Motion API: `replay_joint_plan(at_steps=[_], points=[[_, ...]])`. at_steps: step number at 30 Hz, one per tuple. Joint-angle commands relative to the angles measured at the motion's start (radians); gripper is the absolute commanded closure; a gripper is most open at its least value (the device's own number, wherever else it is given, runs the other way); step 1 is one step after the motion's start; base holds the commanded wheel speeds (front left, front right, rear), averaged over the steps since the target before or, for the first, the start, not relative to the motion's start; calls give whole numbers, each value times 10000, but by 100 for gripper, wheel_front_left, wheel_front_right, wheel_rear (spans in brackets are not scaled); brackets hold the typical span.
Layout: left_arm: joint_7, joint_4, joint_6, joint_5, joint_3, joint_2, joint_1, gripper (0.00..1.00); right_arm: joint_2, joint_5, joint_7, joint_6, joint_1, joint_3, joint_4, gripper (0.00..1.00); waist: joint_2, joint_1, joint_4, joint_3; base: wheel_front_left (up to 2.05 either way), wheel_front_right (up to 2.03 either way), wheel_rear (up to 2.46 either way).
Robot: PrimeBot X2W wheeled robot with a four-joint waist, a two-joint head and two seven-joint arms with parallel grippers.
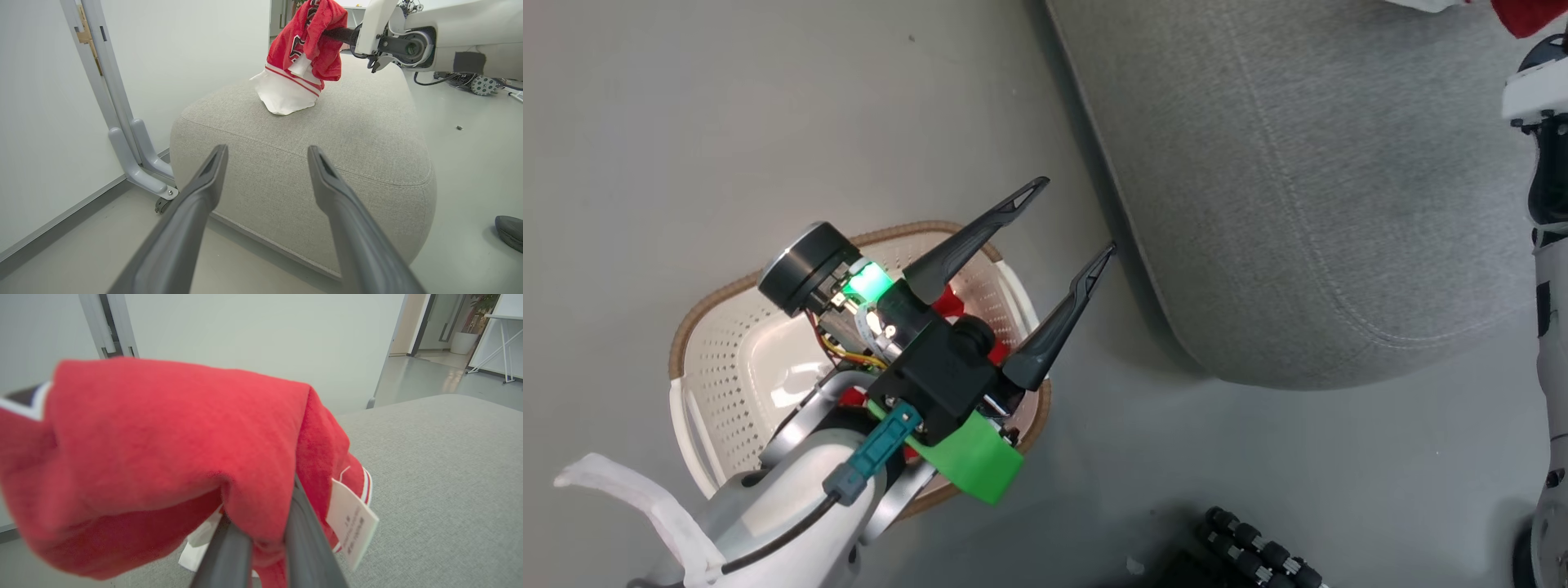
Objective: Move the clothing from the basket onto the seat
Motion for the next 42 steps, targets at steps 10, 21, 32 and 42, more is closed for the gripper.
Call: replay_joint_plan(at_steps=[10,21,32,42], points=[[-429,349,-10,2,-12,98,-304,0,554,-1115,-35,1,391,-1480,737,0,-1,-2,1037,1148,0,0,0],[-1545,1088,696,-529,371,-324,571,0,1486,-1616,-37,1,3069,-1303,-1185,0,-1,-2,1332,-399,0,0,0],[-2699,2560,1731,-1476,1685,-728,1793,0,2042,-1932,-37,1,5901,240,-3818,0,-1,-2,2179,-2398,0,0,0],[-2765,2854,2317,-1609,3649,-1188,3017,0,2100,-1989,69,1,7617,1346,-5190,0,-1,-2,3220,-3707,0,0,0]])
